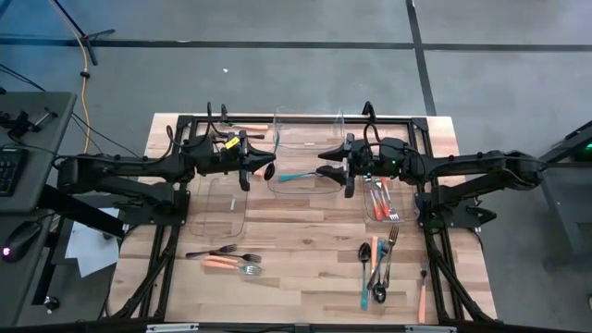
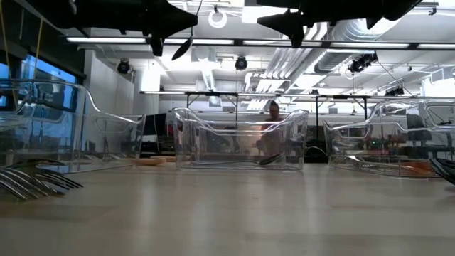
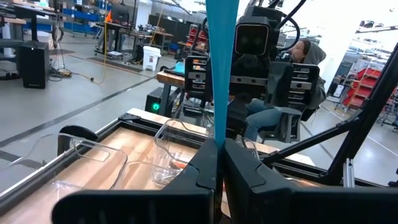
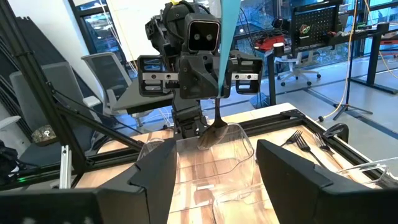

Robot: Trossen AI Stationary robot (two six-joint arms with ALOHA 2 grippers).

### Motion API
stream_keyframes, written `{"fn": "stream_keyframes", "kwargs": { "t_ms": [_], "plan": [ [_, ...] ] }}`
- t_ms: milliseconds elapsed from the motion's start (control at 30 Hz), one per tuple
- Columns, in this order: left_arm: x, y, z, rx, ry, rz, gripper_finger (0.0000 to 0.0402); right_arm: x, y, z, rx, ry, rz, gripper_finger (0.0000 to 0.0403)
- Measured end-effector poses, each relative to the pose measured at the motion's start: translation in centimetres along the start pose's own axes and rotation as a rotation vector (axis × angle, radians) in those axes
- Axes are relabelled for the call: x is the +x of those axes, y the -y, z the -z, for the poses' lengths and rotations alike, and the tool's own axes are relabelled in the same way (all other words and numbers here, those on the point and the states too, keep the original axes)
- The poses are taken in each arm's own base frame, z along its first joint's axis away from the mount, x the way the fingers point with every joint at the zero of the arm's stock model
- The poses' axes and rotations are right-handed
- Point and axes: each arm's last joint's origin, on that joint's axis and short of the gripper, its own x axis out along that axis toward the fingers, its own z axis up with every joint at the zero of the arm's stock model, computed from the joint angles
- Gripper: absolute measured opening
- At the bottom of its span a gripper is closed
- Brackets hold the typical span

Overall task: Sort silverware by color (type)
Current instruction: Put the blue spoon into the middle transparent bin

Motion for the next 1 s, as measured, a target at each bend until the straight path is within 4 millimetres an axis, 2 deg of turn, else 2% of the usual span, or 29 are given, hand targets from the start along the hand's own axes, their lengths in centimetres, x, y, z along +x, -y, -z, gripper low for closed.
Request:
{"fn": "stream_keyframes", "kwargs": {
  "t_ms": [833,1000],
  "plan": [
    [0.00,-0.06,-0.02,0.000,0.005,-0.023,0.0000,0.00,0.00,-0.01,-0.003,0.000,0.001,0.0206],
    [0.40,0.10,-0.23,0.002,0.013,-0.053,0.0000,0.38,0.29,0.18,0.035,0.033,0.130,0.0206]
  ]
}}
